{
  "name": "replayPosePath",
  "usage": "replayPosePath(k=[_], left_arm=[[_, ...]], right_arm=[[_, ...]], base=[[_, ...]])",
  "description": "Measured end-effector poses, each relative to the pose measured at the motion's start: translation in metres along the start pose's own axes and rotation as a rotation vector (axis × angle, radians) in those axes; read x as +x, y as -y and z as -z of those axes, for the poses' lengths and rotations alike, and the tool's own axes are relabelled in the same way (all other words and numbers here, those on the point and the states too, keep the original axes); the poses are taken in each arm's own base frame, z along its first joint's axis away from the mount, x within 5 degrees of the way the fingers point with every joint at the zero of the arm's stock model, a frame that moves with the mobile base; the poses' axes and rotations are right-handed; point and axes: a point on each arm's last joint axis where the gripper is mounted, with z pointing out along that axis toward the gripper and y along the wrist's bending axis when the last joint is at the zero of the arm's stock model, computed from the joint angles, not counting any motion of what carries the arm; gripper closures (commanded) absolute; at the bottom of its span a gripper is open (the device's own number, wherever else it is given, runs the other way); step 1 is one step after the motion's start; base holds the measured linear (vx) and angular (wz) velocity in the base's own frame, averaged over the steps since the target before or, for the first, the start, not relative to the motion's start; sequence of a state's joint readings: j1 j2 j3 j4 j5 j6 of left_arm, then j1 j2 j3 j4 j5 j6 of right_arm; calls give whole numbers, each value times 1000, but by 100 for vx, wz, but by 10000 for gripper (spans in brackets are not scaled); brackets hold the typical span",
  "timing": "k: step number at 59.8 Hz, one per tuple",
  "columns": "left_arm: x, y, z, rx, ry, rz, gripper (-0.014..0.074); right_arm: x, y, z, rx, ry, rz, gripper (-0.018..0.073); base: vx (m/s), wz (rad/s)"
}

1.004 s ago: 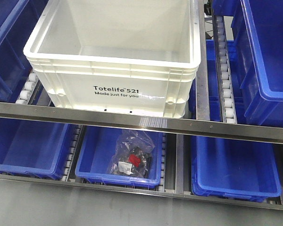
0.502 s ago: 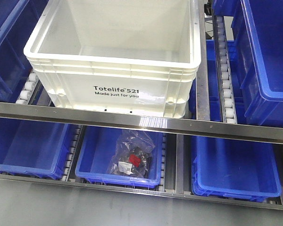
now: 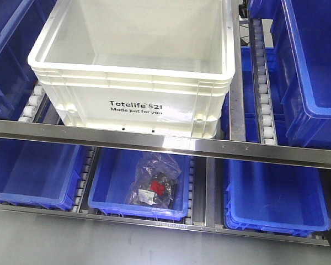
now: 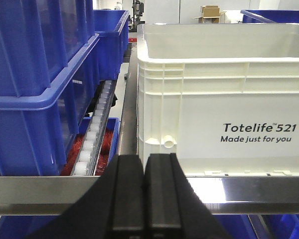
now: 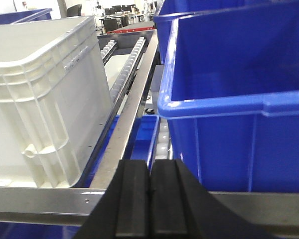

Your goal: Place moving items into box and shelve

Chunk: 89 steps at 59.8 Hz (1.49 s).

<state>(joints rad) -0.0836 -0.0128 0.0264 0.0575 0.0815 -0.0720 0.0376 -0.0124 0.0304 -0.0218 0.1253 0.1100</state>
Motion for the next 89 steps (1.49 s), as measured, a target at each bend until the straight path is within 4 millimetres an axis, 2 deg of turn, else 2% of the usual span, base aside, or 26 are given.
replayPosePath(k=[13,89], left_arm=[[0,0,0,0,0,0,603],[0,0,0,0,0,0,603]], right_arm=[[-2,0,0,0,20,80,568],[-2,0,0,-2,23,60,568]], base=[[0,0],[0,0]])
